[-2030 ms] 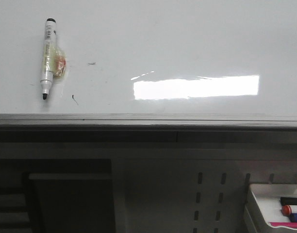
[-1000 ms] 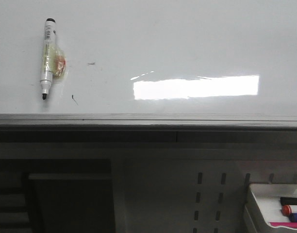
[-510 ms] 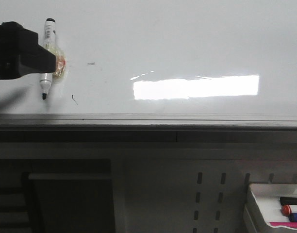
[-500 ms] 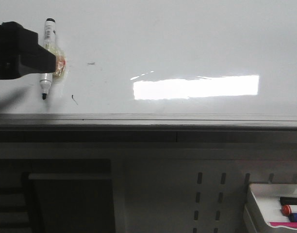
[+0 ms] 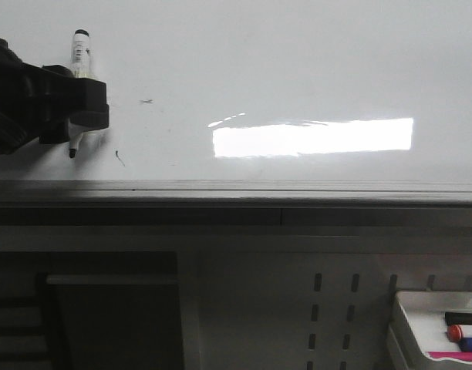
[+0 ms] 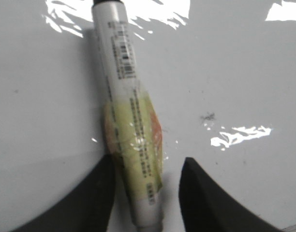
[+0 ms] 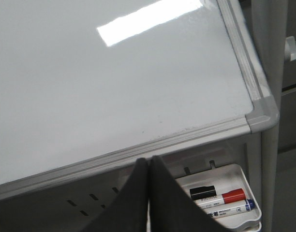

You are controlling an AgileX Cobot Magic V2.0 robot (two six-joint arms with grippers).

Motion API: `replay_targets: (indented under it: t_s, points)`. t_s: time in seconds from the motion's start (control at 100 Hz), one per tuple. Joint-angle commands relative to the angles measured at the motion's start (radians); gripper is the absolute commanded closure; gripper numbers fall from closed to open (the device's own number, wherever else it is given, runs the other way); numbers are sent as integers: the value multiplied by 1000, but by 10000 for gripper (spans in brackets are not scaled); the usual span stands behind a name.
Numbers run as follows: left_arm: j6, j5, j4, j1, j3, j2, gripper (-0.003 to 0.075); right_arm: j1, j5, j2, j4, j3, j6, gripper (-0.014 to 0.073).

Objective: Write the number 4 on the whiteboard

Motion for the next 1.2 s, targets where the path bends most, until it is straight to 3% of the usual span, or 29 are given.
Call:
replay_targets:
  t_s: [0.0,0.03,0.2,0.35,0.52,0.61,0.81,1.19]
  points:
    - [-9,-21,-27,-1,-21,13,668,-1,-48,18,4,-35,-4,658]
    - [-9,-16,-15,-1,-21,17,743,4,-31,18,4,-43,-4,658]
    - [-9,1,125,-1,-21,4,741,107,44,66,59,-113,-91,658]
    - [-9,15,394,-8,-21,-49,741,271,64,239,287,-215,-335,658]
    - [-9,13,758,-30,-17,-126,740,478,64,448,313,-364,-388,654]
    - [-9,-16,874,-43,-8,-163,740,588,66,549,313,-453,-408,587]
    - [-9,-181,962,-51,62,-232,740,740,85,714,311,-605,-416,253]
    - [-9,-230,1009,-51,93,-247,741,871,57,864,313,-701,-416,252]
